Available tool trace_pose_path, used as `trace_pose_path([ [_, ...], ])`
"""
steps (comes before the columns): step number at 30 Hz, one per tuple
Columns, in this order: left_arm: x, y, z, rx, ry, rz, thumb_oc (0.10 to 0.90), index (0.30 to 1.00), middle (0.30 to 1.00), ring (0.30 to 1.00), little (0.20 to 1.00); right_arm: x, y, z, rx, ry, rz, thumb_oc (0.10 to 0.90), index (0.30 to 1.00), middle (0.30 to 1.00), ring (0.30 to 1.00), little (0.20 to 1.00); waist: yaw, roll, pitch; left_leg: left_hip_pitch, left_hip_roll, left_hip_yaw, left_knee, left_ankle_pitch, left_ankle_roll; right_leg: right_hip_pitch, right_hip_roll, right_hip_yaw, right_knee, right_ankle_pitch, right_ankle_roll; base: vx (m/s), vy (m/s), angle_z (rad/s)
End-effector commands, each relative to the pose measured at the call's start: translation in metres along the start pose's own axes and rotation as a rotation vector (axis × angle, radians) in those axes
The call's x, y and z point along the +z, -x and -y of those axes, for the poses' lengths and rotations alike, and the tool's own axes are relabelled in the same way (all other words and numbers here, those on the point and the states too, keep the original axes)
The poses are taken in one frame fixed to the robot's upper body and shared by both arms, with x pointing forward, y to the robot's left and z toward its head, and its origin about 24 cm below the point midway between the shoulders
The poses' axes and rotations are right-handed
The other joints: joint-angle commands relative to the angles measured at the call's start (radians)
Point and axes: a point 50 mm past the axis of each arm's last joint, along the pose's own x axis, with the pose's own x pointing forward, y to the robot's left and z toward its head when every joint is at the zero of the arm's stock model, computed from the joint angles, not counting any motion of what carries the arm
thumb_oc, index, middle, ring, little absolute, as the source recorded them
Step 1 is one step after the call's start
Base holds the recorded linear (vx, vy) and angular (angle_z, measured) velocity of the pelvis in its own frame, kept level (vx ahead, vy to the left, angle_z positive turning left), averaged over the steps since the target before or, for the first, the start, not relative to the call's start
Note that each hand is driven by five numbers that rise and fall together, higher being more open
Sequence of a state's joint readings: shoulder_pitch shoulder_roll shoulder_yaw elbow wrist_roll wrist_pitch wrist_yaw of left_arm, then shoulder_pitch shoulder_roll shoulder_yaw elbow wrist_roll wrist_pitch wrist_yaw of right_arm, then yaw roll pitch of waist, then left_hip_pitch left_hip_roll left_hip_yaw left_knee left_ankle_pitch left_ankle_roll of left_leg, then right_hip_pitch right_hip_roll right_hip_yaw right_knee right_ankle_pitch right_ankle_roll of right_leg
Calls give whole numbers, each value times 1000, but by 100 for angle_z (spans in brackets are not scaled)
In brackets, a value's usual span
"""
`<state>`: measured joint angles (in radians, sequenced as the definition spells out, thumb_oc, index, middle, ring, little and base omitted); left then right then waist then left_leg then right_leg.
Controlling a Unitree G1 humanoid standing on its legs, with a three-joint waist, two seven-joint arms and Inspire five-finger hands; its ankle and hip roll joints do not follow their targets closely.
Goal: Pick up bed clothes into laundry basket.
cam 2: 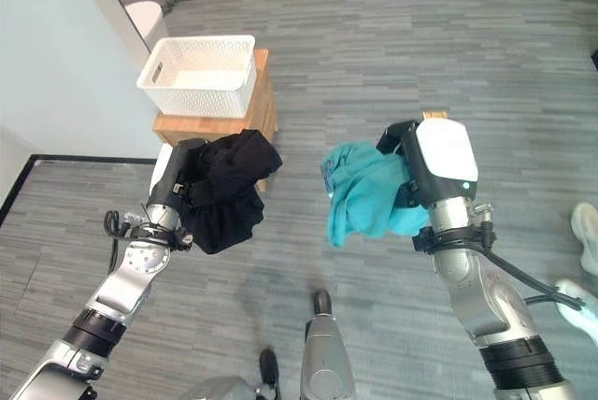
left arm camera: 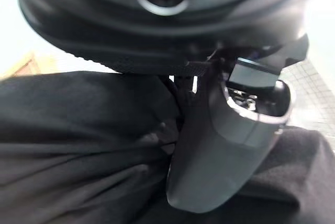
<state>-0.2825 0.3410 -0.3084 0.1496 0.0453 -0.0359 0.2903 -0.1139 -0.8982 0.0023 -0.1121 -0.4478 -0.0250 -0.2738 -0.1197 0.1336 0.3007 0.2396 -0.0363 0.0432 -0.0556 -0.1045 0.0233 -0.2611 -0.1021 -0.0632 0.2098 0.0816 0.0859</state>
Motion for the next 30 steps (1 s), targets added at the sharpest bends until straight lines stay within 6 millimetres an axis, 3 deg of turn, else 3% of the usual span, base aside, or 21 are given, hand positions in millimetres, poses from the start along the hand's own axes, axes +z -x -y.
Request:
trace_pose_path([
  [1, 51, -21, -23, 96, -65, 283, 400, 300, 300, 300, 300, 14, -31, 61, -226, 103, 145, 400, 300, 300, 300, 300, -6, -43, -94, 21, 58, 30, 37, -4, -85, 147, -15, 19, -198, -51, 77, 280, -266, 62],
  [2, 50, -23, -25, 99, -78, 279, 400, 300, 300, 300, 300, 18, -36, 69, -228, 132, 174, 400, 300, 300, 300, 300, 0, -43, -100, 15, 71, 26, 119, -15, -90, 190, -18, 13, -207, -55, 68, 176, -170, 42],
  [3, 50, -23, -25, 100, -79, 279, 400, 300, 300, 300, 300, 18, -36, 69, -228, 132, 175, 400, 300, 300, 300, 300, -2, -41, -102, 14, 72, 23, 123, -22, -89, 194, -18, 12, -213, -60, 70, 272, -306, 44],
  [4, 49, -28, -36, 121, -119, 274, 400, 300, 300, 300, 300, 23, -43, 83, -233, 162, 218, 400, 300, 300, 300, 300, 5, -50, -100, -67, 96, 37, 382, 83, -128, 276, -22, -18, -234, -64, 38, 224, -341, 27],
  [5, 51, -29, -42, 136, -135, 283, 400, 300, 300, 300, 300, 26, -45, 90, -239, 177, 231, 400, 300, 300, 300, 300, 12, -69, -90, -129, 102, 47, 522, 138, -147, 314, -32, -31, -248, -70, 22, 286, -461, 31],
  [6, 53, -31, -51, 160, -155, 288, 400, 300, 300, 300, 300, 30, -48, 94, -240, 181, 249, 400, 300, 300, 300, 300, 19, -88, -82, -191, 111, 71, 654, 149, -160, 354, -36, -43, -273, -81, 8, 226, -330, 23],
  [8, 58, -36, -69, 205, -206, 304, 400, 300, 300, 300, 300, 36, -52, 100, -223, 195, 282, 400, 300, 300, 300, 300, 36, -116, -75, -258, 155, 169, 721, 165, -167, 410, -50, -67, -284, -106, -2, 206, -216, 11],
  [9, 62, -40, -76, 225, -227, 318, 400, 300, 300, 300, 300, 39, -53, 103, -214, 204, 297, 400, 300, 300, 300, 300, 43, -120, -72, -279, 189, 210, 708, 177, -174, 431, -57, -78, -286, -117, -1, 224, -62, -7],
  [11, 68, -48, -96, 276, -271, 322, 400, 300, 300, 300, 300, 45, -55, 112, -198, 211, 332, 400, 300, 300, 300, 300, 46, -105, -75, -290, 233, 266, 562, 169, -168, 461, -57, -95, -290, -138, 13, 332, 66, 9],
  [12, 77, -55, -110, 313, -309, 338, 400, 300, 300, 300, 300, 49, -57, 119, -175, 248, 355, 400, 300, 300, 300, 300, 43, -90, -86, -286, 218, 317, 386, 162, -165, 482, -64, -111, -295, -157, 36, 294, 102, 17],
  [14, 77, -56, -116, 325, -328, 327, 400, 300, 300, 300, 300, 50, -58, 123, -164, 275, 359, 400, 300, 300, 300, 300, 42, -82, -92, -296, 224, 350, 309, 177, -169, 500, -63, -121, -297, -166, 47, 240, 94, 11],
  [16, 82, -59, -128, 354, -358, 336, 400, 300, 300, 300, 300, 53, -59, 133, -158, 328, 372, 400, 300, 300, 300, 300, 31, -61, -104, -285, 246, 426, 156, 258, -190, 529, -69, -152, -297, -191, 65, 296, 125, 11],
  [18, 86, -58, -140, 382, -396, 339, 400, 300, 300, 300, 300, 54, -59, 138, -142, 367, 372, 400, 300, 300, 300, 300, 23, -44, -124, -264, 266, 460, 86, 273, -194, 550, -82, -183, -291, -201, 77, 310, 111, 6],
  [21, 94, -54, -149, 389, -436, 370, 400, 300, 300, 300, 300, 48, -58, 146, -148, 403, 339, 400, 300, 300, 300, 300, 14, -34, -164, -215, 214, 447, 21, 270, -176, 593, -127, -215, -254, -211, 105, 327, 150, 19],
  [23, 106, -56, -152, 388, -485, 409, 400, 300, 300, 300, 300, 44, -59, 149, -148, 429, 311, 400, 300, 300, 300, 300, 27, -41, -186, -190, 183, 457, 4, 247, -151, 583, -160, -223, -166, -212, 117, 216, 127, 24],
  [24, 107, -56, -152, 388, -487, 410, 400, 300, 300, 300, 300, 44, -59, 149, -149, 429, 310, 400, 300, 300, 300, 300, 29, -41, -185, -192, 184, 460, 5, 249, -148, 578, -160, -221, -162, -210, 118, 244, 127, 7],
  [27, 126, -59, -153, 388, -542, 475, 400, 300, 300, 300, 300, 46, -64, 165, -211, 473, 301, 400, 300, 300, 300, 300, 35, -77, -178, -141, 128, 428, -8, 186, -103, 489, -218, -187, 86, -120, 166, 203, 130, 47],
  [30, 139, -56, -159, 412, -564, 522, 400, 300, 300, 300, 300, 54, -70, 175, -242, 495, 315, 400, 300, 300, 300, 300, 46, -90, -164, -117, 117, 403, -14, 152, -86, 382, -223, -138, 173, -109, 162, 143, 35, 62],
])
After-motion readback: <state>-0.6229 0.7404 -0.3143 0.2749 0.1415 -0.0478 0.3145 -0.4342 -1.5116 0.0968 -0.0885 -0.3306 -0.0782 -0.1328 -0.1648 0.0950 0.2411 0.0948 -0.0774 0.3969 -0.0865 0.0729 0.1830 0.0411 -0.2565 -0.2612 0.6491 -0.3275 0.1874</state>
